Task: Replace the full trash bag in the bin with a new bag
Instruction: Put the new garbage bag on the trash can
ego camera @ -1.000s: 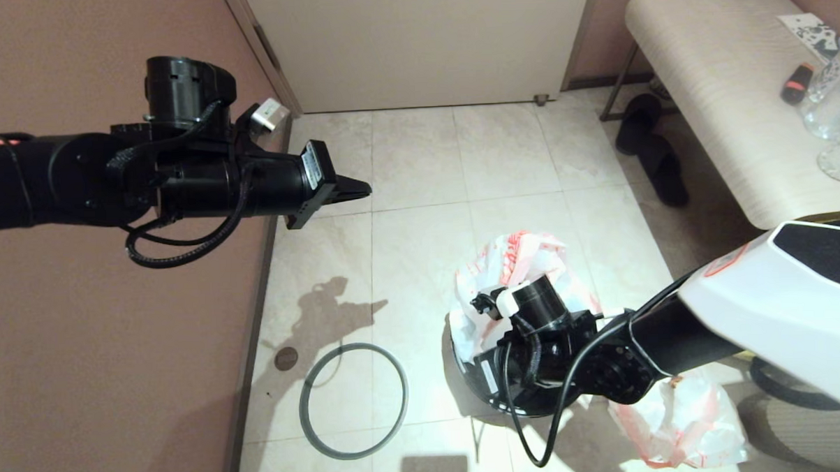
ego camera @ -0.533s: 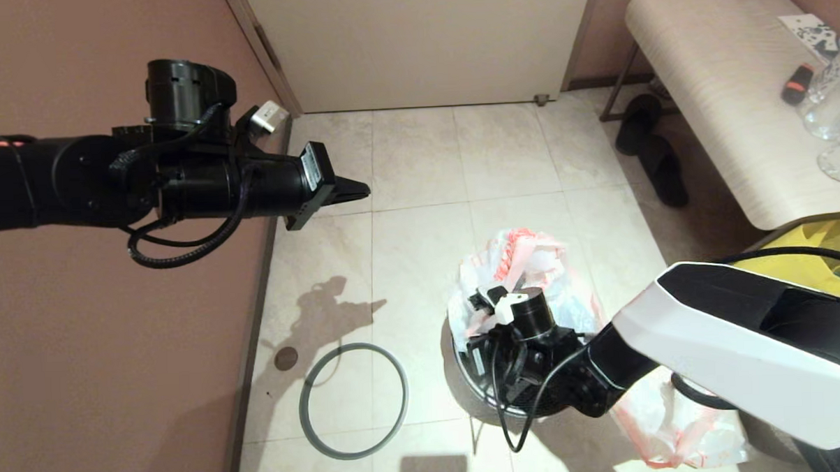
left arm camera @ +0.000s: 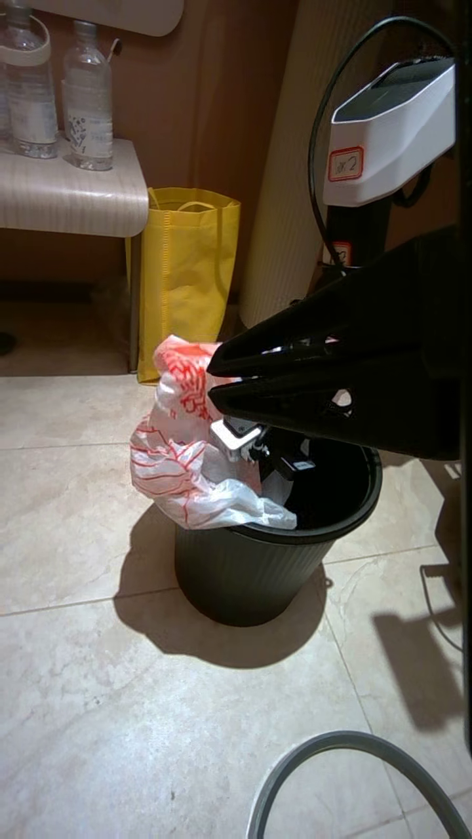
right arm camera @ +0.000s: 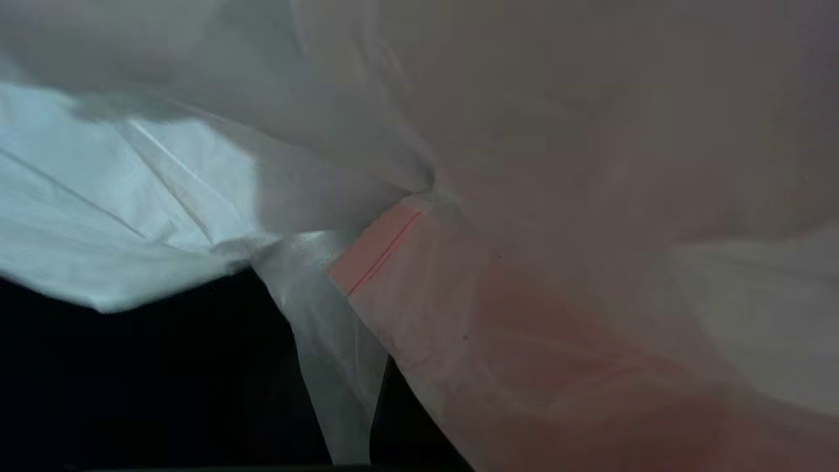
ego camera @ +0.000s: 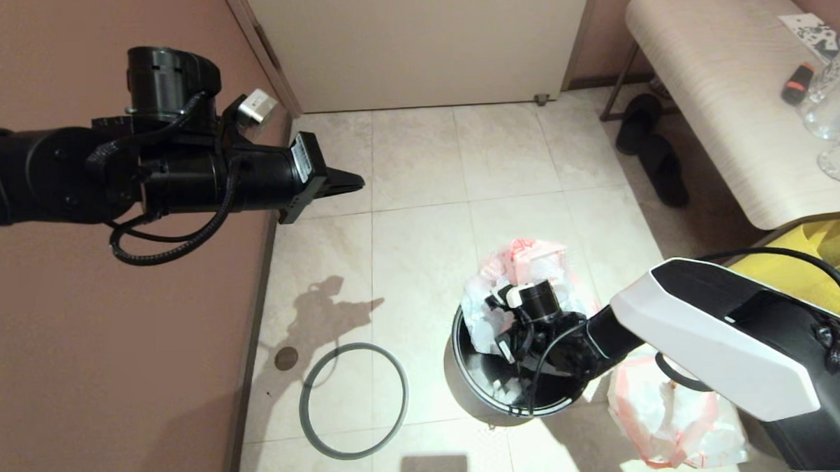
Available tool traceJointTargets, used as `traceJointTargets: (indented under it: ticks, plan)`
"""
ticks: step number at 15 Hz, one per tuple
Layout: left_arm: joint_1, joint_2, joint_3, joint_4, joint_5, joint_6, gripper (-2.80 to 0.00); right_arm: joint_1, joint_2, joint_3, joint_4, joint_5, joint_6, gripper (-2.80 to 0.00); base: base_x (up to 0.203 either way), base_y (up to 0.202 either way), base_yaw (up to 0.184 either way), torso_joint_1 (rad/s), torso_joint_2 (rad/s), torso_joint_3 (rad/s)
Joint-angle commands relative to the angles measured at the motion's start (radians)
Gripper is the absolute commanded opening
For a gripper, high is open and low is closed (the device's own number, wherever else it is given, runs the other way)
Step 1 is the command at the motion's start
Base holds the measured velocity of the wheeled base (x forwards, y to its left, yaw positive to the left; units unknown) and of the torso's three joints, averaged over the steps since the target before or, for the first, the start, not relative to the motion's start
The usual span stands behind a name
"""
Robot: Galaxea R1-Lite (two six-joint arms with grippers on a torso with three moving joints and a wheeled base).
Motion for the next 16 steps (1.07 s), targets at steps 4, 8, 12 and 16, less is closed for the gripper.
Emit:
traceJointTargets:
  ticks: [4, 8, 12, 16]
  plan:
    - [0.001, -0.005, 0.0, 0.001, -0.003, -0.003, -2.8, -0.051, 0.077, -0.144, 0.278, -0.008, -0.133, -2.8, 0.0, 0.0, 0.0, 0.0, 0.0, 0.0]
    - [0.001, -0.008, -0.002, 0.003, -0.004, -0.003, -2.8, -0.052, -0.02, -0.125, 0.372, -0.02, -0.146, -2.8, 0.0, 0.0, 0.0, 0.0, 0.0, 0.0]
    - [0.001, -0.029, 0.001, 0.005, -0.004, -0.003, -2.8, -0.061, -0.142, -0.086, 0.621, -0.055, -0.164, -2.8, 0.0, 0.0, 0.0, 0.0, 0.0, 0.0]
    - [0.011, -0.053, 0.001, 0.006, -0.009, -0.003, -2.8, -0.091, -0.192, -0.085, 0.76, -0.137, -0.222, -2.8, 0.0, 0.0, 0.0, 0.0, 0.0, 0.0]
